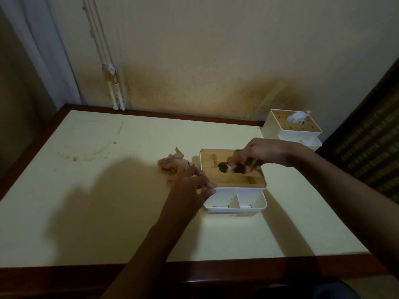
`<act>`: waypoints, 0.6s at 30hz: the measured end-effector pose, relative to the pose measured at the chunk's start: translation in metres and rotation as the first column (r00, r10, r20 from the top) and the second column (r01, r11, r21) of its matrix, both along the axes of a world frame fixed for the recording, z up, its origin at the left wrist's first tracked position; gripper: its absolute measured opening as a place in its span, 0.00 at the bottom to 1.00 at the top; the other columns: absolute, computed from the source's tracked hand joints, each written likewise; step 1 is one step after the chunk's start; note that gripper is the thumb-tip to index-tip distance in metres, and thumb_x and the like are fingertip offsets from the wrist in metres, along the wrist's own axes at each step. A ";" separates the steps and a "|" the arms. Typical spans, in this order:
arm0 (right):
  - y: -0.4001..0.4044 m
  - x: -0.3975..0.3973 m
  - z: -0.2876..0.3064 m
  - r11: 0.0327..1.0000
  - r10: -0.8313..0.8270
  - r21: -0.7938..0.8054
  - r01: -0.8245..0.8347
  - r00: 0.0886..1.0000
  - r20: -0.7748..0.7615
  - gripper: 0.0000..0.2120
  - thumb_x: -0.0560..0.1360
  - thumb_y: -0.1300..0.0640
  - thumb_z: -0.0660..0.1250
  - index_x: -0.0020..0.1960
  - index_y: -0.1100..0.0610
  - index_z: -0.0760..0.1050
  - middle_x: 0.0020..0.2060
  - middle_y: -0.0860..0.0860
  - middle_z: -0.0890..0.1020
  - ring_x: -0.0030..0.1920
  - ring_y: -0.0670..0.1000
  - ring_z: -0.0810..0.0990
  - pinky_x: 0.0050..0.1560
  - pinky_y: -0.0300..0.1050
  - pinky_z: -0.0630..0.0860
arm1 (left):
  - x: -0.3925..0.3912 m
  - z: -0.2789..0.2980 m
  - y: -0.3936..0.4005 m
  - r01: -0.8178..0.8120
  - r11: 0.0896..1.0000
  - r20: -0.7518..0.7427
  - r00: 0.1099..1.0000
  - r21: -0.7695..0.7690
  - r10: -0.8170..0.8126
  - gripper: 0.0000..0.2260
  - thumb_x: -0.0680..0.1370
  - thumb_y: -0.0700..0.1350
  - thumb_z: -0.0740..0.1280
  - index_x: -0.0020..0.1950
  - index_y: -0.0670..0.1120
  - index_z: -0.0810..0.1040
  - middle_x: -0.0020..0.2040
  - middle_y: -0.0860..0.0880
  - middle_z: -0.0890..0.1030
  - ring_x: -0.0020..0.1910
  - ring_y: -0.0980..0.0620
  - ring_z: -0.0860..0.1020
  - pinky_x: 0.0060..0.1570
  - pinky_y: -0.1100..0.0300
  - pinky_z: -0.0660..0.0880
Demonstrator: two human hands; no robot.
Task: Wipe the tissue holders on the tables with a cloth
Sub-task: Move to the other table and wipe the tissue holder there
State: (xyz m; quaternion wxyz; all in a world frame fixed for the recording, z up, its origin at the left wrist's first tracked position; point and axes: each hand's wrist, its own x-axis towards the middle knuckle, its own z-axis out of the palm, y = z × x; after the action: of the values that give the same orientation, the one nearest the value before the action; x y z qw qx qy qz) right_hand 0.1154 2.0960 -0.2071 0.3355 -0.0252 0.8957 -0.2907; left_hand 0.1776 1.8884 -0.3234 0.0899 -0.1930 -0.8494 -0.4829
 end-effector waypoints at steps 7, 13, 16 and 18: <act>0.008 0.005 0.011 0.985 -0.018 -0.172 0.008 0.998 -0.058 0.17 0.77 0.59 0.62 0.37 0.46 0.85 0.56 0.51 0.83 0.55 0.55 0.79 0.50 0.44 0.72 | 0.000 -0.001 0.001 -0.009 1.000 -0.023 1.000 -0.019 0.008 0.04 0.69 0.43 0.75 0.41 0.50 0.84 0.44 0.55 0.75 0.46 0.51 0.75 0.44 0.59 0.72; 0.015 0.002 0.022 0.975 -0.049 -0.219 0.028 0.995 -0.087 0.20 0.78 0.62 0.59 0.39 0.47 0.85 0.58 0.43 0.81 0.61 0.49 0.76 0.53 0.41 0.75 | 0.001 -0.001 0.002 -0.005 1.000 -0.021 1.000 0.023 0.006 0.04 0.69 0.42 0.76 0.41 0.49 0.84 0.44 0.54 0.76 0.45 0.51 0.75 0.42 0.59 0.74; 0.015 0.002 0.017 0.983 -0.007 -0.184 -0.012 0.995 -0.102 0.20 0.79 0.60 0.59 0.39 0.44 0.85 0.59 0.44 0.80 0.60 0.50 0.76 0.52 0.41 0.75 | 0.000 -0.003 0.002 -0.008 1.000 -0.018 1.000 0.025 0.008 0.03 0.69 0.42 0.76 0.41 0.48 0.84 0.44 0.55 0.76 0.45 0.51 0.75 0.42 0.61 0.74; 0.018 0.003 0.009 0.984 -0.004 -0.179 -0.017 0.993 -0.117 0.16 0.79 0.59 0.60 0.45 0.44 0.84 0.58 0.47 0.81 0.59 0.54 0.77 0.54 0.45 0.76 | 0.000 -0.004 0.002 -0.008 0.999 -0.021 1.000 0.041 0.008 0.04 0.69 0.41 0.76 0.41 0.48 0.84 0.44 0.55 0.75 0.45 0.52 0.75 0.41 0.67 0.72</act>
State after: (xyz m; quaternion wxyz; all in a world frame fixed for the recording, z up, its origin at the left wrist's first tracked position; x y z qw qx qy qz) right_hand 0.1179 2.1144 -0.1978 0.2796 -0.0752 0.8840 -0.3671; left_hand 0.1780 1.8904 -0.3272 0.1046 -0.1927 -0.8390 -0.4980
